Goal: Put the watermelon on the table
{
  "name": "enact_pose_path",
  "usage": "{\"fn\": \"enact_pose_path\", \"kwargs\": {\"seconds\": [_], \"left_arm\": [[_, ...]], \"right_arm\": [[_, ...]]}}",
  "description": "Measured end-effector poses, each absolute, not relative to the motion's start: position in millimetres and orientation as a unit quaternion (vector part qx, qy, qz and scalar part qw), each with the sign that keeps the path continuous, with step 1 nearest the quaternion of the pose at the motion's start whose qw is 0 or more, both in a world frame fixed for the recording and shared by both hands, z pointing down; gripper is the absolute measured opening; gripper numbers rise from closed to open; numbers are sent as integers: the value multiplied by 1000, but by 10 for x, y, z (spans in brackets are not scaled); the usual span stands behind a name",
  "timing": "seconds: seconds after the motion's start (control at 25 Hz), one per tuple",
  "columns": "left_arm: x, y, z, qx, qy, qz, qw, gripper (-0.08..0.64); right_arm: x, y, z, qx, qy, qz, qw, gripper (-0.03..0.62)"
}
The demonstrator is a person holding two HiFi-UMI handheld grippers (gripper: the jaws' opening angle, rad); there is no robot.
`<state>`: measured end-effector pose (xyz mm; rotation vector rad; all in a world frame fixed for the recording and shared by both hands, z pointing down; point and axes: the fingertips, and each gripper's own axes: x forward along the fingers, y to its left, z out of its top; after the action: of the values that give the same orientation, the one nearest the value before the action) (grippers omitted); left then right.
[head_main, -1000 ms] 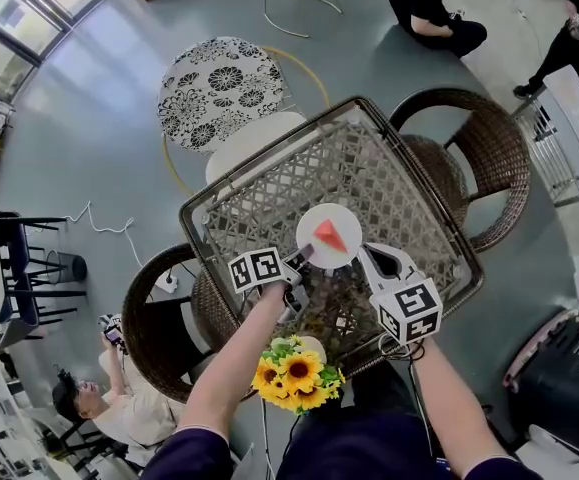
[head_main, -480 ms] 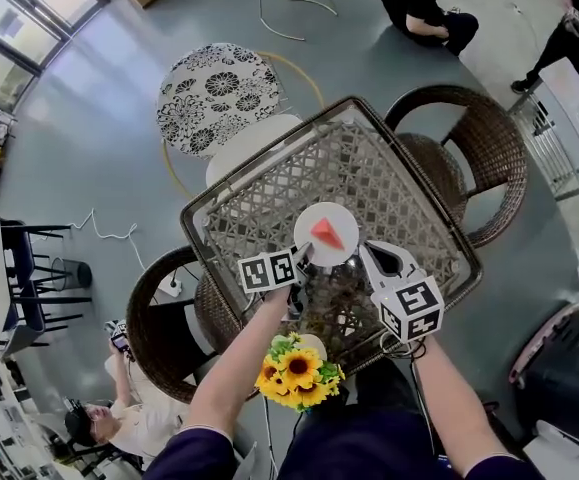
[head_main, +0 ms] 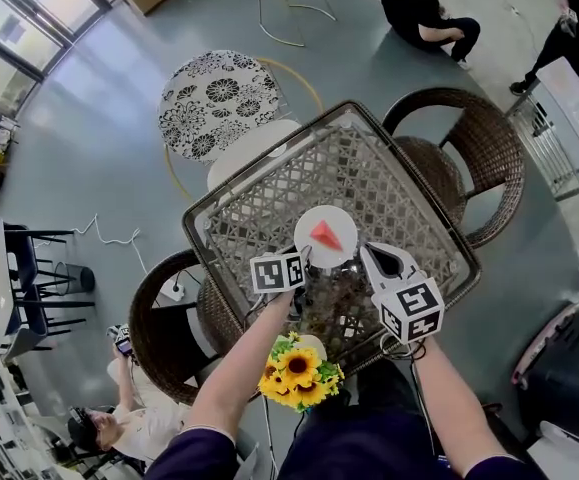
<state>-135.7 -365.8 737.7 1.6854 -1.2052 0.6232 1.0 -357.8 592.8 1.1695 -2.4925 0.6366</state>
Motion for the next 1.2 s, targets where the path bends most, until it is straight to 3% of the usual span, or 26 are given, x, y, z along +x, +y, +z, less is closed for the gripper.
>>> {"fn": "enact_pose_path", "kwargs": {"seconds": [0.44, 1.2], "left_arm": [[-1473, -3660, 7114, 697, -510, 270, 426, 127], [-1864, -3338, 5049, 773, -577, 256, 62, 114]], "right_arm": [[85, -3548, 5775, 408, -875, 216, 148, 3], [-222, -3228, 4944, 366, -909, 165, 110, 3]]}}
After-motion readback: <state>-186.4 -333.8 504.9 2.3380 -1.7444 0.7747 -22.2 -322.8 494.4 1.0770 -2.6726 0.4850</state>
